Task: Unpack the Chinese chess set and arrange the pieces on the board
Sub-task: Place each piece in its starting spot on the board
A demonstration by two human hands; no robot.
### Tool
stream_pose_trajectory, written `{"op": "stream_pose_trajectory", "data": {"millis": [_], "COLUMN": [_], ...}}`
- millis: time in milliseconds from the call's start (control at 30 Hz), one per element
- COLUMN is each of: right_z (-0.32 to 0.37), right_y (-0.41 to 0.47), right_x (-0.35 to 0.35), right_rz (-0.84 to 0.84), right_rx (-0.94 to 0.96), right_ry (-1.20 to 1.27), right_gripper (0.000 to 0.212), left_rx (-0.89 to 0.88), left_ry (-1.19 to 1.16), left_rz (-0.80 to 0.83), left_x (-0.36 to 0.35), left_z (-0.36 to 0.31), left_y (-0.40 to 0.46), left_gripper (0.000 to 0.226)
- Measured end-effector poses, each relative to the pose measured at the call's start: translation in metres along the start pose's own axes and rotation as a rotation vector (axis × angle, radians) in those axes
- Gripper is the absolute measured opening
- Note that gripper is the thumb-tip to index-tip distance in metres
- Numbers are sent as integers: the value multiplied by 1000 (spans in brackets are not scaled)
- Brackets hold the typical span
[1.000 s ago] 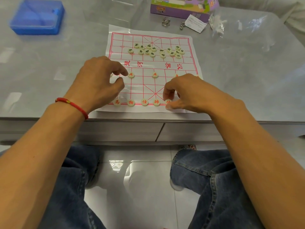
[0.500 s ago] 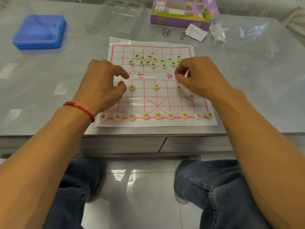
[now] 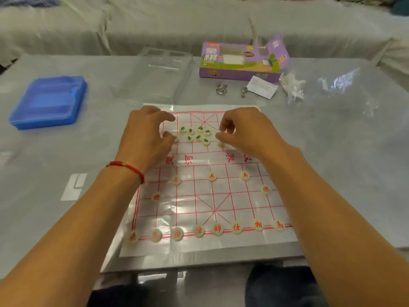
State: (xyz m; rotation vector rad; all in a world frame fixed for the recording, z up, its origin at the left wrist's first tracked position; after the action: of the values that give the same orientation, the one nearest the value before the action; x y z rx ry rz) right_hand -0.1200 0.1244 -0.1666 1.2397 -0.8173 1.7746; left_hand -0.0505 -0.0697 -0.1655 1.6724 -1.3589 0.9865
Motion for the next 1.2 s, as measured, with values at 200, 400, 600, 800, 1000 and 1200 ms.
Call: {"op": "stream_pose_trajectory", "data": {"millis": [200,400,600,800,1000,1200], "right_z": [7,6,6,48,116,133], "right_y": [3,1,6,22,88,129], "right_x": [-13,-15,-13,-1,-22,-40], "right_rz": [93,141,157,60,84,144], "right_rx": [-20,-51,-61,110,326,335], "right_ry": [-166,-174,-102,207,140,149], "right_gripper": [17,17,11,24,26,30], "left_rx": [76,124,119,69,133,125], "left_ry": [-5,2,24,35,17,-21], "left_rz": [8,-56,44,156,84,-8], "left_x": [11,26,11,0,-4,-7], "left_z": [42,48,44,39,69,106], "left_y": [-18,-31,-42,-32,2,30], "left_gripper": [35,31,36,45,45,41]}}
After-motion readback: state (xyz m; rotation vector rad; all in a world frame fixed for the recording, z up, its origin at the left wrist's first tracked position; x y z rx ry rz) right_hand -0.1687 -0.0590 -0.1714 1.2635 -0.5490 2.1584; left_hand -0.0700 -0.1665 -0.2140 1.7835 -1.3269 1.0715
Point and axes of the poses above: each hand's wrist, its own y-axis towards the middle knuckle, its own x-axis out of the back of the hand, z = x × y, the point moved 8 cm from there along y, towards the middle knuckle, and after that the axes turned 8 degrees about z, right-handed, at the moved point
